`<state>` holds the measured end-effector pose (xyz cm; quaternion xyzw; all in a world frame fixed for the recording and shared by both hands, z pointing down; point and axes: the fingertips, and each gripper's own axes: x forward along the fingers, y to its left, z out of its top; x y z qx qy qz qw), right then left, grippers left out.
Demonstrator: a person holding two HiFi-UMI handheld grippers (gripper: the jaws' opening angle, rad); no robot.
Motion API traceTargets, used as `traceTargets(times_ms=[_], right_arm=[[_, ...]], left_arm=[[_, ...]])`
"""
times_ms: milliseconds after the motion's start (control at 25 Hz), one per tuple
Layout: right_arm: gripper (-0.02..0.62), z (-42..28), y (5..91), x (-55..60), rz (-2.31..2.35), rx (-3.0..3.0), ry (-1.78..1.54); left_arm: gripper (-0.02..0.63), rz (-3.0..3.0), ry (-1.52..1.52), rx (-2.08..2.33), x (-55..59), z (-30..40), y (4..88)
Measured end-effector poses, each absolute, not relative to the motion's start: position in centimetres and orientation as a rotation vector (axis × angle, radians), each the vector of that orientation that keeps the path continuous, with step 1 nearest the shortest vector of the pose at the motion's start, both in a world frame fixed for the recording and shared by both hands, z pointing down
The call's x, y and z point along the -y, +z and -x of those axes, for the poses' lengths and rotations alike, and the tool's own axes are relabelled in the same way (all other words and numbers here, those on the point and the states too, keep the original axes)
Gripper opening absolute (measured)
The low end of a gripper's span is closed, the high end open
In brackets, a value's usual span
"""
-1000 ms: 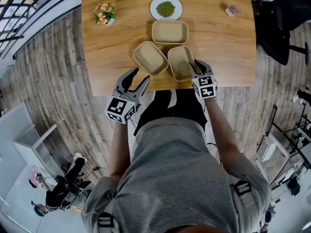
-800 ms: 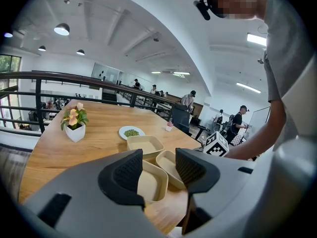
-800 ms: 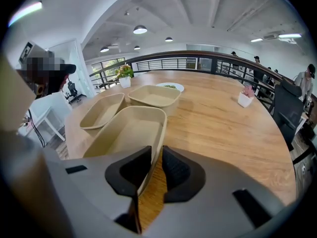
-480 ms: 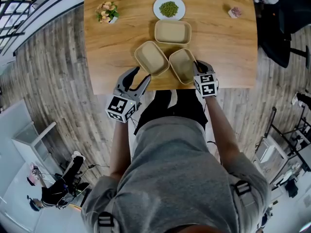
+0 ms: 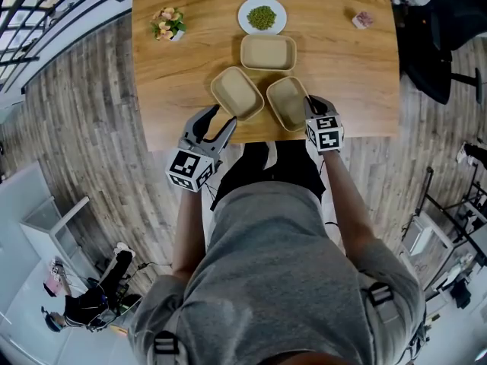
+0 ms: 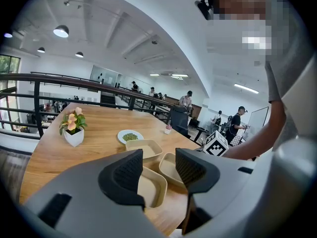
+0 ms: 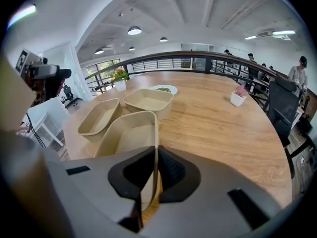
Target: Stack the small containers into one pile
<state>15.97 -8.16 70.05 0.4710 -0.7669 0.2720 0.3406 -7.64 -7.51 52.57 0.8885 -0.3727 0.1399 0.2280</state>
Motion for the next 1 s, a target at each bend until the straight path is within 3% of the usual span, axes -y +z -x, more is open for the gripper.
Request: traceTargets(times_ms=[1000], right_arm=[[0.017,-18.7,63.9,8.2,-1.286,2.017,0.695]], left_arm=[[0.221,-2.494,0.311,1.079,6.6,7.6,49.0]])
